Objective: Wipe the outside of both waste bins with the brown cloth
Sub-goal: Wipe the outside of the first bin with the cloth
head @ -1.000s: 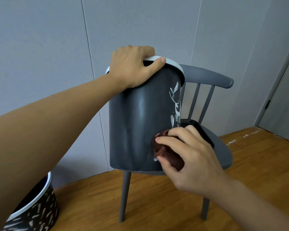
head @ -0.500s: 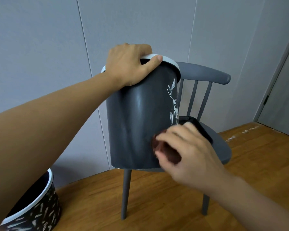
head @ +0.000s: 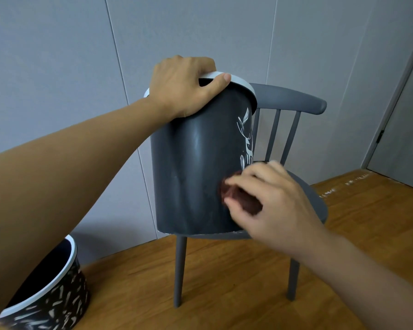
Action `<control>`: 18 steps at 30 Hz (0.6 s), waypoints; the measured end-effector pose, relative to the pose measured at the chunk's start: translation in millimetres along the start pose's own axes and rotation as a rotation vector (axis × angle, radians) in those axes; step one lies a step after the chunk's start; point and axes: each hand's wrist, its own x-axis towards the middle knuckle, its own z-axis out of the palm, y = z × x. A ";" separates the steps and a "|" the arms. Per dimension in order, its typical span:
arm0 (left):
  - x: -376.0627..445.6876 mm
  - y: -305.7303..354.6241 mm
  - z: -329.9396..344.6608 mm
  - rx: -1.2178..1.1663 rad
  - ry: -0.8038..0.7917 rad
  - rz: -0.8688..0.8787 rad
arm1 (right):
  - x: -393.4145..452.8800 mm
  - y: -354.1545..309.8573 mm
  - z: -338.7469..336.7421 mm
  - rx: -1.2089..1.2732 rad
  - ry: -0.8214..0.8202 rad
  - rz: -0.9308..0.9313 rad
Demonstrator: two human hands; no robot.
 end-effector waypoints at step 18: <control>-4.6 -10.0 -3.6 0.011 0.017 -0.028 | 4.4 -9.4 6.5 0.043 0.047 0.055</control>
